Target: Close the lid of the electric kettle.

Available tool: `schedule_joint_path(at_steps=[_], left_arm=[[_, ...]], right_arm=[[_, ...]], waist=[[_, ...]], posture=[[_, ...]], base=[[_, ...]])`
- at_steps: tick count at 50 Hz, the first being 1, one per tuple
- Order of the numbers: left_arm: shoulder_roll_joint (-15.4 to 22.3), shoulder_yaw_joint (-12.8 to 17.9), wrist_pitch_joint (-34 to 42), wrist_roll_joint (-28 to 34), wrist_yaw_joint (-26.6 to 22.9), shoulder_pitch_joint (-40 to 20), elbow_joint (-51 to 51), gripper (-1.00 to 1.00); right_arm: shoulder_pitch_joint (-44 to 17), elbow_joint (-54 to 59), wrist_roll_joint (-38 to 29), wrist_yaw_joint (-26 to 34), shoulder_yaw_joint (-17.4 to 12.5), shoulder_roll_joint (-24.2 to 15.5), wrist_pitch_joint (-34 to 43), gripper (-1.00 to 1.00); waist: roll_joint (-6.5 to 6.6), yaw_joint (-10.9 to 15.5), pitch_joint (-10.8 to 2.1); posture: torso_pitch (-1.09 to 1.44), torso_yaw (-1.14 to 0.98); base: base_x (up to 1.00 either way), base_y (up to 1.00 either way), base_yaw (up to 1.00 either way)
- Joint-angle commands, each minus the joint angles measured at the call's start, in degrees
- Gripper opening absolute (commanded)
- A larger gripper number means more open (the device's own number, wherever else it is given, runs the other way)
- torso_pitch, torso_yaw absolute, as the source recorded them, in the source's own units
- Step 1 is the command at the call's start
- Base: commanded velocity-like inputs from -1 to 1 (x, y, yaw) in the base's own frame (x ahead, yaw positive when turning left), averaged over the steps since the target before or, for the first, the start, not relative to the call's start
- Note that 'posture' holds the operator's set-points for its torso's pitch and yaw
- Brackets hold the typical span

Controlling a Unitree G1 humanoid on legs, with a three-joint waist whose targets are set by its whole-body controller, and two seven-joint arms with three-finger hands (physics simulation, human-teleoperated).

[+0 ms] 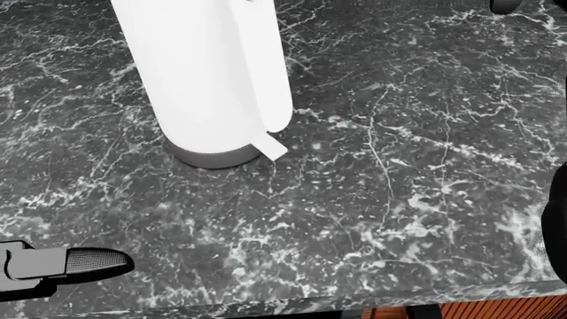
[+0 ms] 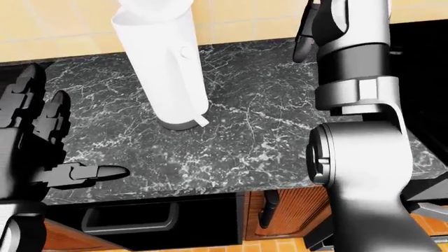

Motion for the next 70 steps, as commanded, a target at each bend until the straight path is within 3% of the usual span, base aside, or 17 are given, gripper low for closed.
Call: schedule_joint_path(at_steps=[1,16,22,36,44,57,70], left_arm=[[1.16,1.64,-1.42,-0.79,0.2,-0.78,-1.11,1.0],[6.34,0.26,-2.64,-2.33,3.86,-0.75,-1.11,1.0],[7.89,-0.21,-3.64,-2.9,5.42,-0.07,-1.11,1.0],[10.1,-0.55,-9.23,-2.99,5.69,1.36,-1.11,1.0],[9.68,0.35,-8.08,-3.69,6.1,1.35,-1.11,1.0],[10.21,-1.27,-8.89,-3.51,6.11,1.26,-1.11,1.0],[9.44,-1.71,-8.38,-2.32,5.29,1.27,-1.11,1.0]], right_arm=[[-2.16,-1.71,-0.18,-1.12,-0.19,-0.51,-0.56,1.0],[-2.06,-1.8,-0.16,-1.15,-0.42,-1.14,-0.92,1.0],[-2.15,-1.32,-0.21,-1.51,-0.41,-1.21,-1.1,1.0],[-3.72,-0.19,-0.56,-1.34,-0.33,-1.67,-1.49,1.0],[-3.74,0.36,-0.71,-1.9,-0.26,-1.5,-1.74,1.0],[-3.84,0.57,-0.56,-1.87,-0.37,-1.74,-1.72,1.0],[-2.27,-0.49,-0.3,-2.23,-0.31,-1.17,-1.93,1.0]], waist=[[-0.16,0.06,-1.41],[-0.21,-0.03,-1.33],[-0.09,-0.05,-2.74],[0.11,0.13,-7.77],[0.35,0.28,-11.31],[0.51,0.98,-17.06],[0.44,1.86,-21.09]], posture=[[0.0,0.0],[0.0,0.0],[-0.06,0.0],[-0.2,0.0],[-0.28,0.0],[-0.41,0.0],[-0.54,0.0]], base=[[0.0,0.0,0.0],[0.0,0.0,0.0],[0.0,0.0,0.0],[0.0,0.0,0.0],[0.0,0.0,0.0],[0.0,0.0,0.0],[0.0,0.0,0.0]])
